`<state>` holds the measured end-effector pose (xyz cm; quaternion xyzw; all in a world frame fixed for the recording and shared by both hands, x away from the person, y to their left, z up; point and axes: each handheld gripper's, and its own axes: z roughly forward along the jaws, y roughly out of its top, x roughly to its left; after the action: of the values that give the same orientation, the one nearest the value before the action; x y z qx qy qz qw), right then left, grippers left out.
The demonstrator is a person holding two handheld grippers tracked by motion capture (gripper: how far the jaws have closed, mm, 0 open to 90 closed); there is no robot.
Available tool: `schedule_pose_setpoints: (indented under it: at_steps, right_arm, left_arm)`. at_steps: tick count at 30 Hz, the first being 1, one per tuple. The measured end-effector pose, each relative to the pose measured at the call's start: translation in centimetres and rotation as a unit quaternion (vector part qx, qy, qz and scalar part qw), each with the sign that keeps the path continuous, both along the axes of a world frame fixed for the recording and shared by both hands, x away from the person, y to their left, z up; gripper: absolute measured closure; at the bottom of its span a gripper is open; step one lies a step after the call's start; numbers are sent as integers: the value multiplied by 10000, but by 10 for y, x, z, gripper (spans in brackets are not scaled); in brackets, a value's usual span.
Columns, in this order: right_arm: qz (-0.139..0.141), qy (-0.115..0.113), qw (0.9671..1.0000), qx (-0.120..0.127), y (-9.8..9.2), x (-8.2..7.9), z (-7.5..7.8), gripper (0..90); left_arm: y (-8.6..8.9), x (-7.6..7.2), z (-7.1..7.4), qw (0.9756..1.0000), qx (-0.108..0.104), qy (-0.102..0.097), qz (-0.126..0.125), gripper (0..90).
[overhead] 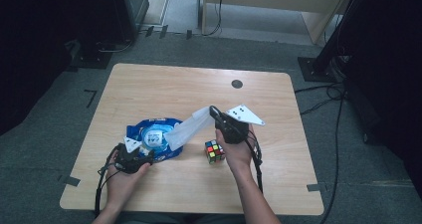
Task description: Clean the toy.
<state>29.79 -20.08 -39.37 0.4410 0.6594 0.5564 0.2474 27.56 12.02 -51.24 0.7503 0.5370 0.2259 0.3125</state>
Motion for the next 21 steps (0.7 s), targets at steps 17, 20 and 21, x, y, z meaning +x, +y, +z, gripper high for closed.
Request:
schedule_pose_setpoints:
  at_steps: [17,20,21]
  right_arm:
    - [-361,-156,9992,23,-53,-17,2,900]
    - [-368,-162,9992,5,-56,-19,3,900]
    - [-370,-203,9991,-21,-59,-23,3,900]
  left_arm:
    - [15,-9,4,9989,-99,-411,225,276]
    - [13,-13,7,9983,-177,-530,141,261]
    - [11,-17,13,9972,-206,-708,117,253]
